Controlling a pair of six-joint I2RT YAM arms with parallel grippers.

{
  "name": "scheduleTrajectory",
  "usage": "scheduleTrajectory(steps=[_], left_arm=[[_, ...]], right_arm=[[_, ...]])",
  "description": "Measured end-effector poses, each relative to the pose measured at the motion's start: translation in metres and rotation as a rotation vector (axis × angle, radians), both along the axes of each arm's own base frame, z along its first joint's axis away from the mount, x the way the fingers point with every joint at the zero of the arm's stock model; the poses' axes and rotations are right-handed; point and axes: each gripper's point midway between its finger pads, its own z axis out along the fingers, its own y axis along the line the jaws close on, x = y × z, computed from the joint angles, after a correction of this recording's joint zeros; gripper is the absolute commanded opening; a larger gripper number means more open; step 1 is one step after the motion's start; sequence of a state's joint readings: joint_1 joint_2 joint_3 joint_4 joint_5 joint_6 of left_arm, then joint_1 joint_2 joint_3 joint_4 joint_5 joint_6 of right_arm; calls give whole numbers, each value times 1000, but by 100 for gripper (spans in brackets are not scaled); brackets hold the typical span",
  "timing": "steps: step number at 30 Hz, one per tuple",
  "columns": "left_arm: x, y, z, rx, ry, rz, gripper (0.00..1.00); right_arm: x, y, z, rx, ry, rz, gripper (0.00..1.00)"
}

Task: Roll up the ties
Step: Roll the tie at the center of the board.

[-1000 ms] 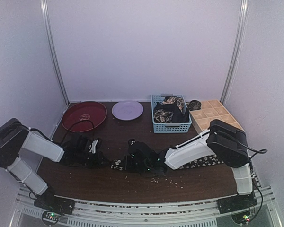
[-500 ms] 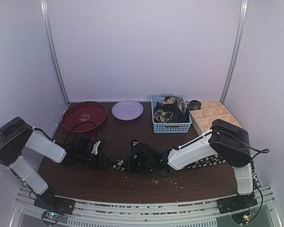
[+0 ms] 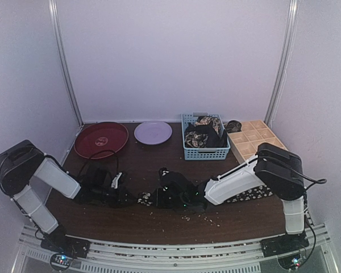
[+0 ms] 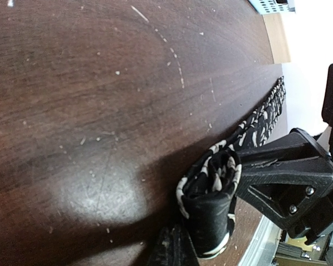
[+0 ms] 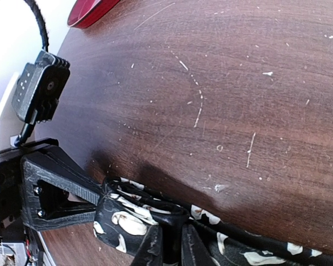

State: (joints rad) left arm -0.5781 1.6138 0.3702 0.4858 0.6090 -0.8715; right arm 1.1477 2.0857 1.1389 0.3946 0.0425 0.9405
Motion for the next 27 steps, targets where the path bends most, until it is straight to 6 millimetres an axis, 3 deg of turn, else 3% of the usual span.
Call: scheduleTrajectory(steps=[14, 20, 27], left_arm=[[1, -8, 6, -48, 1, -14, 0], [5, -14, 14, -69, -12, -21, 0], [14, -20, 23, -74, -33, -29, 0]], right_arm=[[-1, 2, 1, 49, 31, 23, 11], [-2, 4, 3, 66, 42, 25, 21], [3, -5, 0, 40, 29, -1, 17]])
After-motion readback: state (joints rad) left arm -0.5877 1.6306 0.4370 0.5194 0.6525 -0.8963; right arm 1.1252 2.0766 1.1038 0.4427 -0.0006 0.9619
